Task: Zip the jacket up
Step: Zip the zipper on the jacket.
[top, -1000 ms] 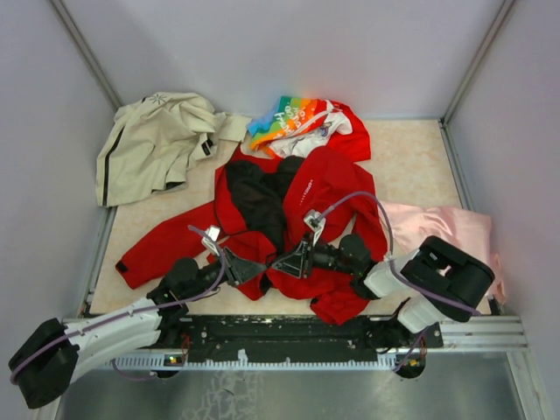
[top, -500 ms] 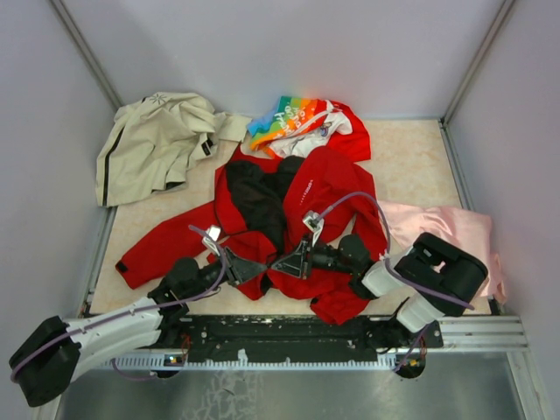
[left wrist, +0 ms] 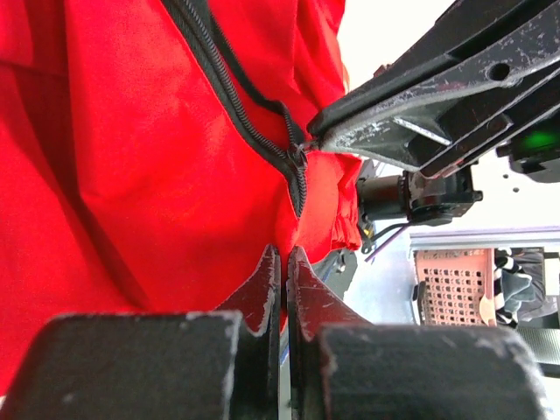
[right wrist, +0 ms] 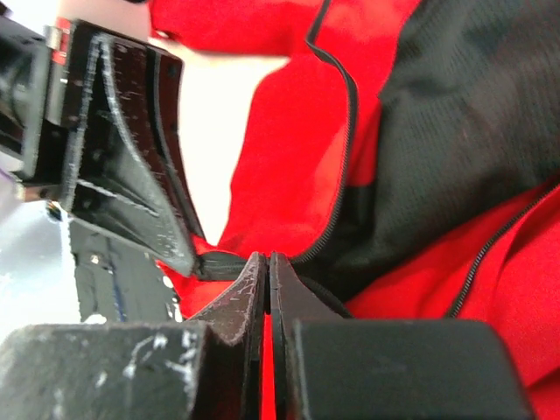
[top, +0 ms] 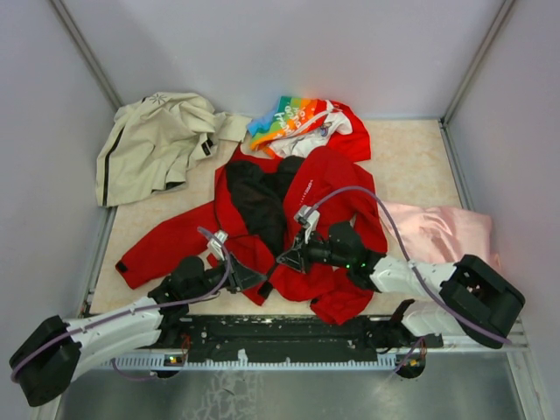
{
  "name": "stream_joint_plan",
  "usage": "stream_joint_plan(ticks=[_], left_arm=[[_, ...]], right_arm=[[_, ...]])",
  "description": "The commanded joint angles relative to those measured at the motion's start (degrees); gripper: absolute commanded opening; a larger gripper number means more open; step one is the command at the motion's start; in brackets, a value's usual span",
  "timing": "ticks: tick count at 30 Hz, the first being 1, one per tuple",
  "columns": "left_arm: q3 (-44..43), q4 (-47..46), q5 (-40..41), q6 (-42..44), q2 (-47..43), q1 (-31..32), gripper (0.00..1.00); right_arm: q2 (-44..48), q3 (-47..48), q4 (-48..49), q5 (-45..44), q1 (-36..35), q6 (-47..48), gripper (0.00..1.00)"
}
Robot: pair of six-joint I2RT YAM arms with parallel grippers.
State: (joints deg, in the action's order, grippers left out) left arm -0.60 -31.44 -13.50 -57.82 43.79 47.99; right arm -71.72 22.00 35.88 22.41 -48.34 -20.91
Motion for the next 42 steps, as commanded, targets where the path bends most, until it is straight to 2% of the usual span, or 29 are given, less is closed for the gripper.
stream_joint_plan(ticks=[1, 8, 14, 16, 20, 24, 27, 30, 38, 42], left_arm=[[-0.08, 10.97, -5.74, 2.37, -0.53, 0.17, 0.0], [-0.79, 18.42, -5.04, 3.42, -4.14, 0.13, 0.0], [-1.98, 27.6, -4.19, 6.08, -6.76, 0.09, 0.06], [-3.45, 30.04, -3.09, 7.43, -7.93, 0.15, 0.16], [-8.88, 34.71, 2.51, 11.22, -10.68, 0.18, 0.45], [-15.33, 38.47, 8.46, 16.02, -12.2, 0.17, 0.6], [-20.13, 43.01, 13.88, 16.24, -12.38, 0.17, 0.63], [-22.18, 42.9, 17.02, 16.86, -12.06, 0.15, 0.65], [-23.94, 34.45, 12.31, 16.31, -6.03, 0.15, 0.65], [-25.93, 37.04, 12.19, 15.64, -5.09, 0.11, 0.66]], right_arm=[[1.68, 4.33, -11.28, -9.69, 0.7, 8.39, 0.0], [1.67, 6.48, -16.77, -14.21, 0.32, 11.82, 0.0], [2.37, 8.85, -17.9, -20.36, -1.04, 14.88, 0.0], [2.76, 9.78, -17.17, -19.19, -1.99, 16.5, 0.0], [3.36, 11.8, -16.63, -17.18, -3.45, 18.07, 0.0], [4.39, 12.92, -17.69, -15.4, -4.06, 19.56, 0.0], [5.42, 13.07, -18.16, -13.26, -4.82, 20.78, 0.0], [6.24, 12.08, -17.58, -9.99, -5.28, 21.17, 0.0], [6.0, 10.83, -17.1, -8.3, -8.07, 21.44, 0.0], [6.27, 10.57, -17.24, -9.37, -8.61, 21.52, 0.0]])
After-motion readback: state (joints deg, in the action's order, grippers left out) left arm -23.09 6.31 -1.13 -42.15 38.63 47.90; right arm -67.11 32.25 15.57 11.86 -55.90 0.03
